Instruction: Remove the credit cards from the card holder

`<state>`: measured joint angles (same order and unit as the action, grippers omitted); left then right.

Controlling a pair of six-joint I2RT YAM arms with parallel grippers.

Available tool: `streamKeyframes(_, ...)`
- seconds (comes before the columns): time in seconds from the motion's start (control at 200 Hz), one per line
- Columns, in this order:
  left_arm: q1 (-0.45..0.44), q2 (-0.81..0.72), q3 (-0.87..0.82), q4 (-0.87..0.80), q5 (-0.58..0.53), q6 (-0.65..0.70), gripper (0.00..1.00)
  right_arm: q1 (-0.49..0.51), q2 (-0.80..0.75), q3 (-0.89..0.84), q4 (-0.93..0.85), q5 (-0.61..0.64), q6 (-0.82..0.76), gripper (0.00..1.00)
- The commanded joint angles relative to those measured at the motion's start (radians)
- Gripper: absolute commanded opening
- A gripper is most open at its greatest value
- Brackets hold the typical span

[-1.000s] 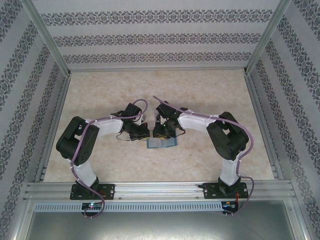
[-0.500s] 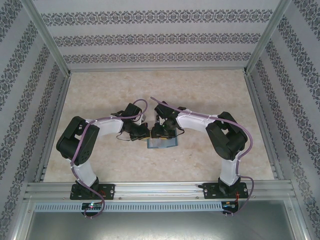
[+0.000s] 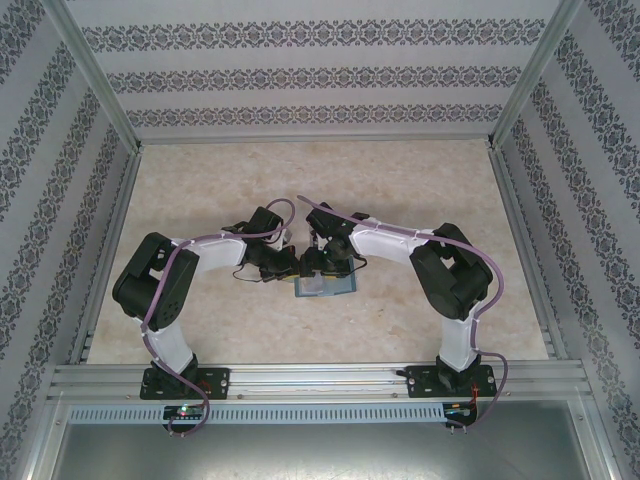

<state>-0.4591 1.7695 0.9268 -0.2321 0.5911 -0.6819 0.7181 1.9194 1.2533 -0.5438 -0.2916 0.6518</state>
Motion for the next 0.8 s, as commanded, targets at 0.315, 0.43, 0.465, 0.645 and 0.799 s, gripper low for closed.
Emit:
streamKeyframes(0.315,-0.012,0.017,-0.008,-0.007,-0.005,0.001,0.00,0.006,-0.072,0.001,-0.033,0.033,0.028,0.41)
streamKeyframes(0.43,-0.012,0.019,-0.005,-0.008,-0.005,0.000,0.00,0.006,-0.055,0.003,-0.001,-0.007,0.047,0.29)
streamKeyframes(0.465,-0.012,0.019,-0.005,-0.007,-0.005,0.001,0.00,0.006,-0.048,0.005,0.006,-0.014,0.051,0.27)
streamKeyframes(0.645,-0.011,0.019,-0.006,-0.008,-0.005,0.002,0.00,0.008,-0.011,0.000,0.048,-0.031,0.084,0.23)
streamKeyframes(0.799,-0.011,0.020,-0.009,-0.004,-0.005,0.002,0.00,0.008,0.023,-0.003,0.073,-0.047,0.095,0.23)
